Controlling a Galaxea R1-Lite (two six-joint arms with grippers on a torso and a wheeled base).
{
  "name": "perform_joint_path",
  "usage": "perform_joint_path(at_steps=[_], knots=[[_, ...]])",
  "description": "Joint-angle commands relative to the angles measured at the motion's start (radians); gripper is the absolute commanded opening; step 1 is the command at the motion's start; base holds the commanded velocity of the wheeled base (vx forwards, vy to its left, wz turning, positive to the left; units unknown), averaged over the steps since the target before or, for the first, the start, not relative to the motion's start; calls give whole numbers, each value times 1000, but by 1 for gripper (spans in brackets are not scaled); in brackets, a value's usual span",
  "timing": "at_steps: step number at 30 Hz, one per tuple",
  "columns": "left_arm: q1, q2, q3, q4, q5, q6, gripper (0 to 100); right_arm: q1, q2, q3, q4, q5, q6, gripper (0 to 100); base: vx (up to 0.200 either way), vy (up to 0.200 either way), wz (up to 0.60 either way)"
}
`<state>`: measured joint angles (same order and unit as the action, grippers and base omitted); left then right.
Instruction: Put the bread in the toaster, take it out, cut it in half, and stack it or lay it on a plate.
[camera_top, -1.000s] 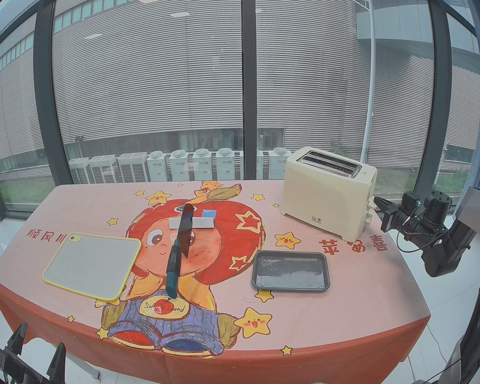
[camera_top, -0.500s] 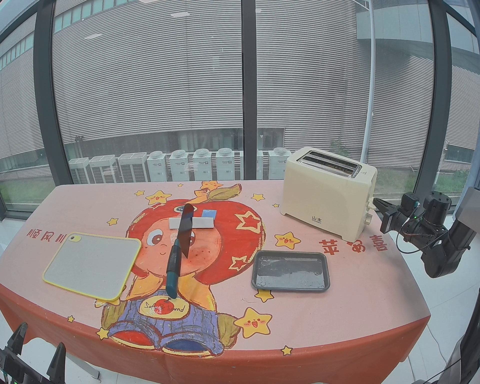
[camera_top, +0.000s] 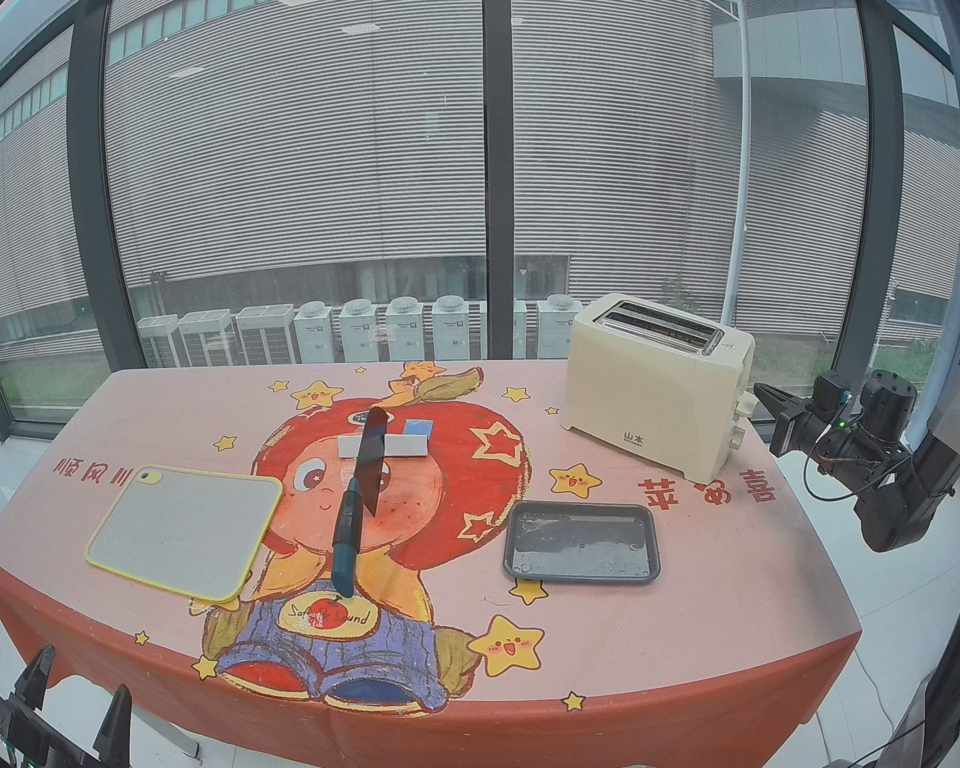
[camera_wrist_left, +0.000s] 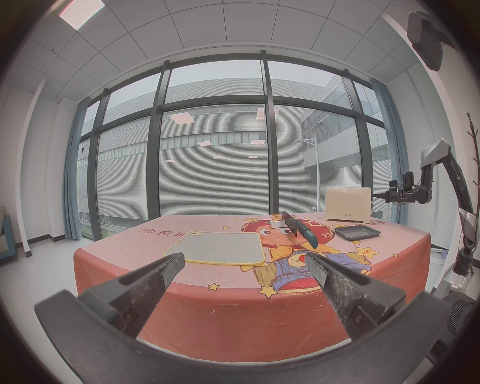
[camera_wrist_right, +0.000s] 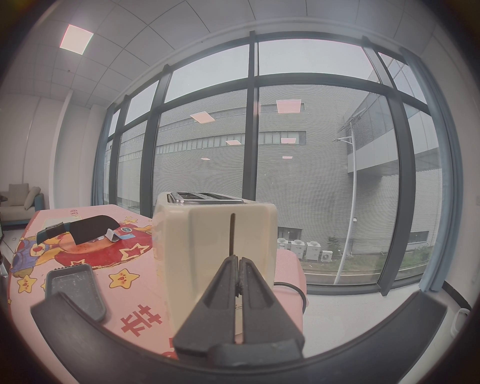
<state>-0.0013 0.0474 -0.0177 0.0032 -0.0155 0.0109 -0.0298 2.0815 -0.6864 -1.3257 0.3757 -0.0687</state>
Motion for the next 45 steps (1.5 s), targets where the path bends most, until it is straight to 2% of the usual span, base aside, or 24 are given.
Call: perform_joint_path(at_steps=[1, 18, 27, 45], knots=[[0, 2, 18, 0, 0, 0, 100, 2, -44, 18, -4, 2, 0, 0, 0, 0, 0], [0, 2, 18, 0, 0, 0, 100, 10, -132, 62, -3, 6, -2, 0, 0, 0, 0], [0, 2, 18, 0, 0, 0, 100, 24, -138, 108, -6, 6, -54, 0, 0, 0, 0], [0, 2, 18, 0, 0, 0, 100, 39, -159, 154, -7, 6, -71, 0, 0, 0, 0]])
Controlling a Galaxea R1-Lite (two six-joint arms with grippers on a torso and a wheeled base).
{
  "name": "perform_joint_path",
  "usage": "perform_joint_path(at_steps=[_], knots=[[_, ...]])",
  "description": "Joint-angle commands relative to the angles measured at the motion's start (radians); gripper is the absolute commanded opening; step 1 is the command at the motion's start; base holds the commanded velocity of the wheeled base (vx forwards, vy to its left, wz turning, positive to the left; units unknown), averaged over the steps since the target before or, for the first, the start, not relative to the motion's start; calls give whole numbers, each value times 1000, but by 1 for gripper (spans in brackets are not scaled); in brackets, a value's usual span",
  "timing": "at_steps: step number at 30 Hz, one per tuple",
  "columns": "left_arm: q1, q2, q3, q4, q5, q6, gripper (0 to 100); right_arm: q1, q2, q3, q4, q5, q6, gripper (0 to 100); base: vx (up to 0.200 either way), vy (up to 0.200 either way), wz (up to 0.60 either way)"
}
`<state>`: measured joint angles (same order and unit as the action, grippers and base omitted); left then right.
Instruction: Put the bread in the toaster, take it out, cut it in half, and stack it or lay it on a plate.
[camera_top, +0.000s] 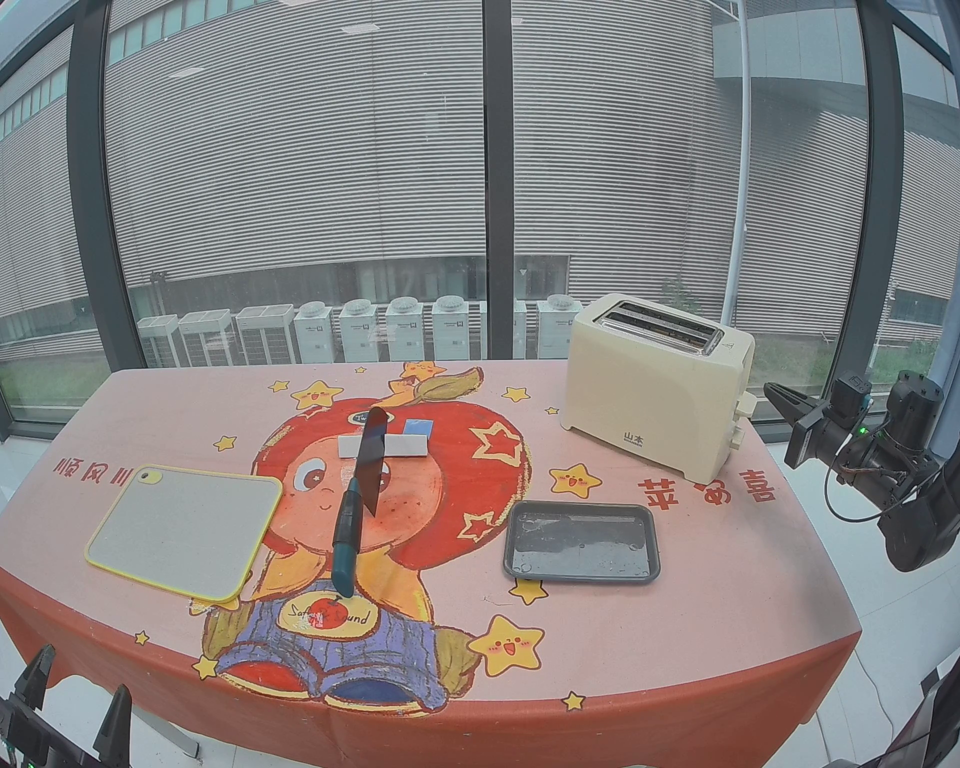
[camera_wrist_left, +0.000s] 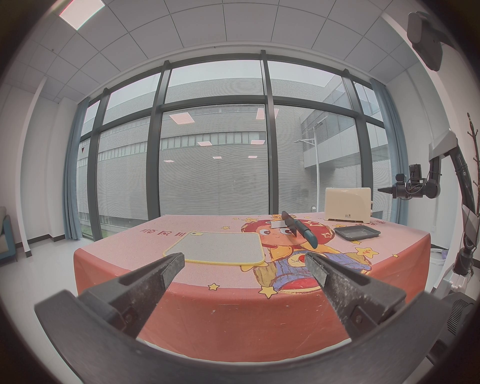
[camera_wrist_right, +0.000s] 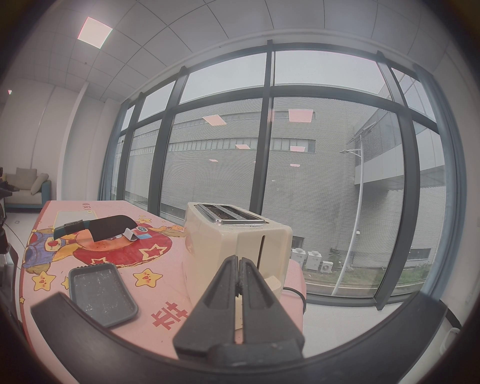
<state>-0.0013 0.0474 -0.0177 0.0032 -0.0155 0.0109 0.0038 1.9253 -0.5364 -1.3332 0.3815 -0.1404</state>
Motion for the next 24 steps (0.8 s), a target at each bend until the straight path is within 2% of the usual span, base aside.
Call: perform_joint_path(at_steps=[1, 24], knots=[[0, 2, 18, 0, 0, 0, 100, 5, -3, 4, 0, 0, 1, 0, 0, 0, 0], [0, 2, 18, 0, 0, 0, 100, -10, 0, -2, 0, 0, 1, 0, 0, 0, 0]])
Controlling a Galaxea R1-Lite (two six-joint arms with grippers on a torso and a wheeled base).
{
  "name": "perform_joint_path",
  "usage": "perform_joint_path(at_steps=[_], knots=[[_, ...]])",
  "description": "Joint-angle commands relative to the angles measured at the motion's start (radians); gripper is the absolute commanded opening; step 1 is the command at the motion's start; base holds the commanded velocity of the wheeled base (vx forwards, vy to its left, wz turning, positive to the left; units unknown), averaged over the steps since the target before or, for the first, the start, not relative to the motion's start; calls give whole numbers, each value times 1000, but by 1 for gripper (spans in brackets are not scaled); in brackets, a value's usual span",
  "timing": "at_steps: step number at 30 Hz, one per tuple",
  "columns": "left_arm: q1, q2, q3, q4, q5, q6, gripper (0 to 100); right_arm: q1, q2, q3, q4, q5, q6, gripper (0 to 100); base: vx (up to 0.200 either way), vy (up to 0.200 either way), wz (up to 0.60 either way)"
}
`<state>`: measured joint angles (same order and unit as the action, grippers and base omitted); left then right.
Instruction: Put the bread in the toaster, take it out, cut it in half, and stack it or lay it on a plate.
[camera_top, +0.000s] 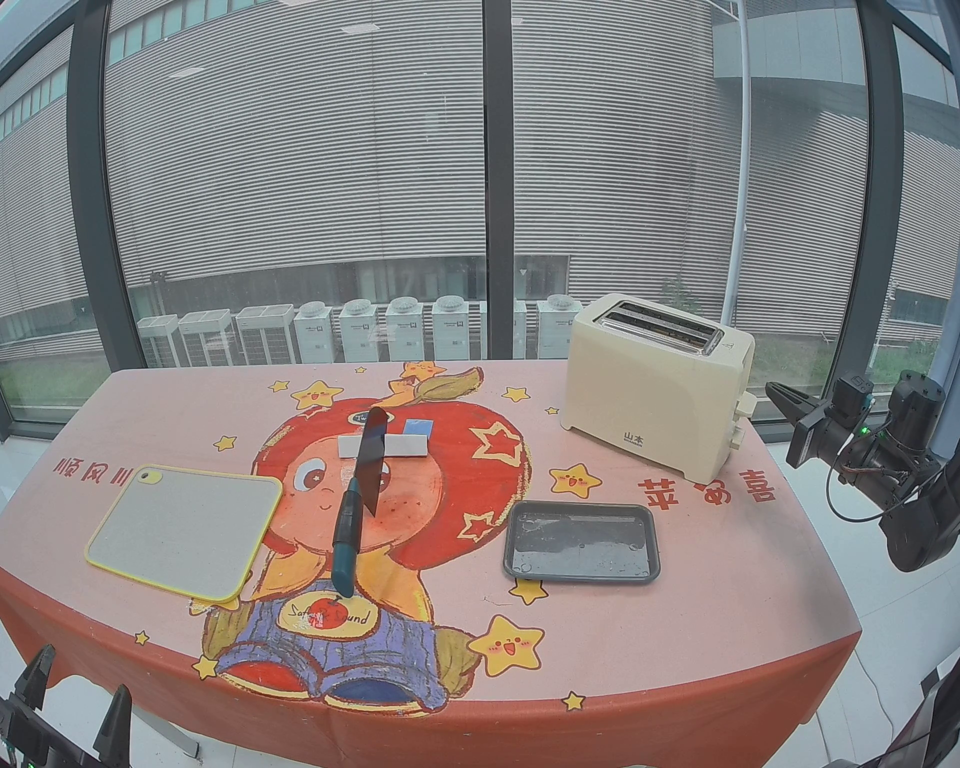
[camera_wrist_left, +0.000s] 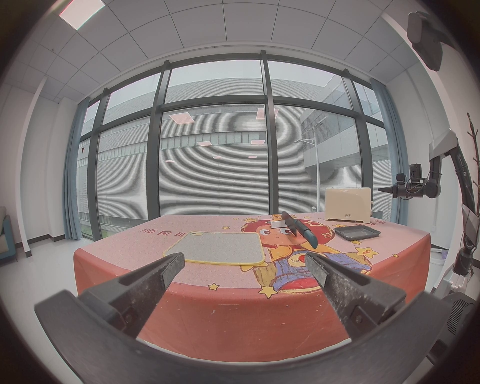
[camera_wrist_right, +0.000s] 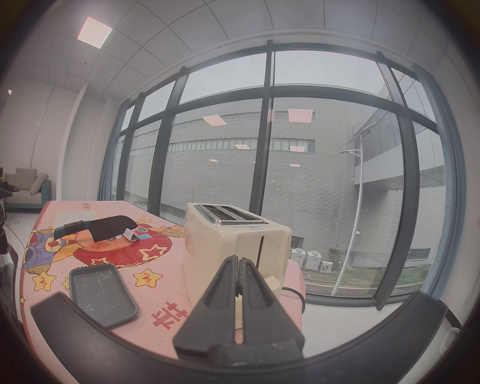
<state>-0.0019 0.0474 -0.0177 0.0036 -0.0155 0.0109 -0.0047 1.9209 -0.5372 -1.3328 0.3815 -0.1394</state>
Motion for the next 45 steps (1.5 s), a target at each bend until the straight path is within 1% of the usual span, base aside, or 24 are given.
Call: perform_joint_path(at_steps=[1, 9, 15, 23, 36, 45], knots=[[0, 2, 18, -1, 0, 0, 100, -1, 4, -1, 0, 0, 0, 0, 0, 0, 0], [0, 2, 18, -1, 0, 0, 100, -3, 17, 8, 1, 0, 0, 0, 0, 0, 0], [0, 2, 18, -1, 0, 0, 100, -9, 67, 10, 0, 0, -3, 0, 0, 0, 0], [0, 2, 18, 1, 0, 0, 100, -8, 69, 37, 14, 0, -8, 0, 0, 0, 0], [0, 2, 18, -1, 0, 0, 100, -9, 122, 29, 4, 0, -8, 0, 0, 0, 0], [0, 2, 18, -1, 0, 0, 100, -11, 178, -3, -2, 0, -6, 0, 0, 0, 0]])
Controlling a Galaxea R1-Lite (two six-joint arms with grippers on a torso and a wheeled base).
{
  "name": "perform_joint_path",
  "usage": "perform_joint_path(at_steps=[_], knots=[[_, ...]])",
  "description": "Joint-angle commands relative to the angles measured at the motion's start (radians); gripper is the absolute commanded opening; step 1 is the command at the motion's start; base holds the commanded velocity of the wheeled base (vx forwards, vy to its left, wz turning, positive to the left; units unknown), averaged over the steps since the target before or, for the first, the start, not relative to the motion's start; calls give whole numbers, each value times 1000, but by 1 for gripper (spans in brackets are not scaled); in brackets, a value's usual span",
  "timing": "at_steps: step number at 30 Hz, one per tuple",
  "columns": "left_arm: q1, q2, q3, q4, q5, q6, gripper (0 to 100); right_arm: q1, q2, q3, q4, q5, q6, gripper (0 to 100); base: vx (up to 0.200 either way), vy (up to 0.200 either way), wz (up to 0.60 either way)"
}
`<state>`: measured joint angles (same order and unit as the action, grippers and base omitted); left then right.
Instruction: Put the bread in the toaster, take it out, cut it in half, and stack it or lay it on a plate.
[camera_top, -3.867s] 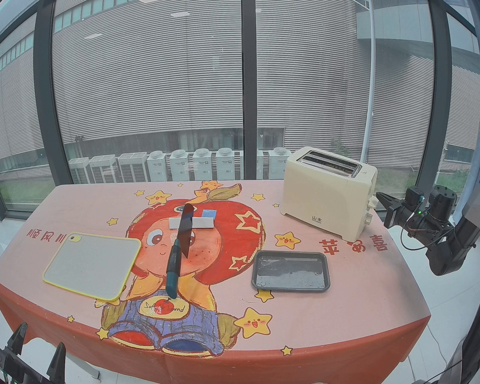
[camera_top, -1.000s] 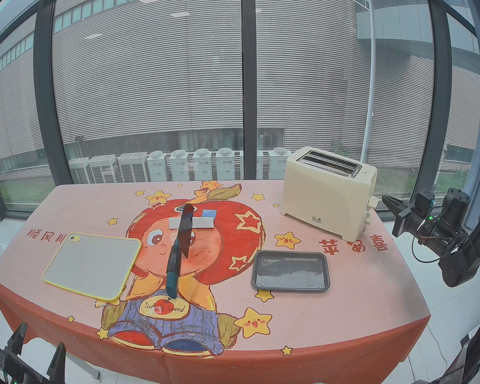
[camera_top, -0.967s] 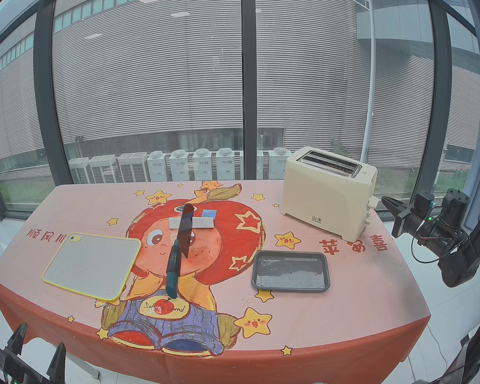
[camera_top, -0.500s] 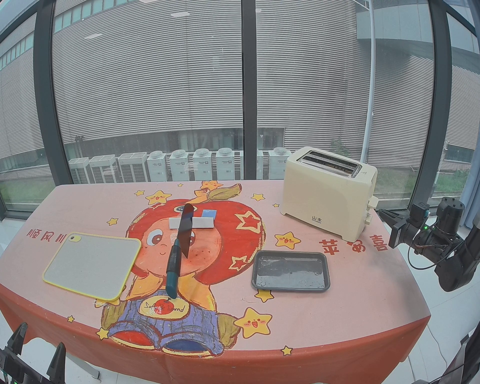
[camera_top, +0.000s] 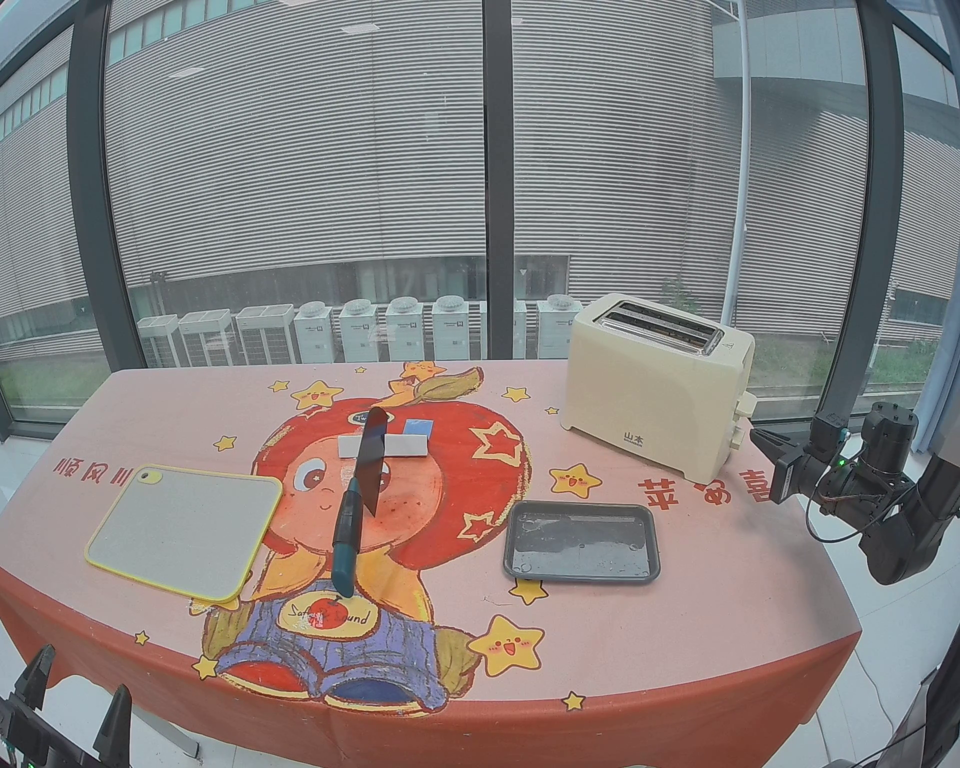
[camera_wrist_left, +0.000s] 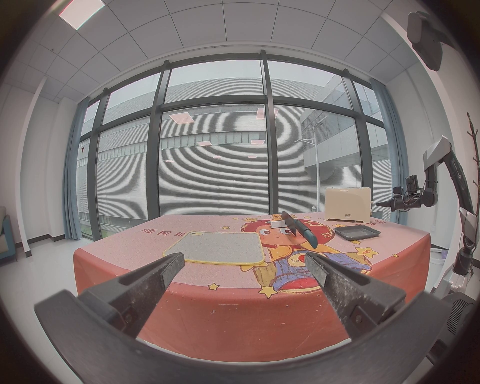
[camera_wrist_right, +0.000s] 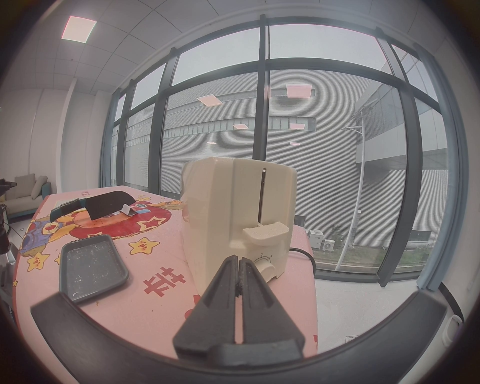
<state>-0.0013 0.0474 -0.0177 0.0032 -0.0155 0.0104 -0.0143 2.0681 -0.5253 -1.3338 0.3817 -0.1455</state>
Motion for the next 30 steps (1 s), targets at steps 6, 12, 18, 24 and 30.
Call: perform_joint_path(at_steps=[6, 12, 18, 24, 30], knots=[[0, 2, 18, 0, 0, 0, 100, -3, 46, -44, -2, 2, 7, 0, 0, 0, 0], [0, 2, 18, 1, 0, 0, 100, -7, 61, -65, -2, 2, 11, 0, 0, 0, 0], [0, 2, 18, 0, 0, 0, 100, -9, 76, -84, -1, 28, 15, 0, 0, 0, 0], [0, 2, 18, 0, 0, 0, 100, -9, 86, -94, -2, 26, 35, 0, 0, 0, 0], [0, 2, 18, 0, 0, 0, 100, -13, 99, -107, -4, 23, 35, 0, 0, 0, 0]])
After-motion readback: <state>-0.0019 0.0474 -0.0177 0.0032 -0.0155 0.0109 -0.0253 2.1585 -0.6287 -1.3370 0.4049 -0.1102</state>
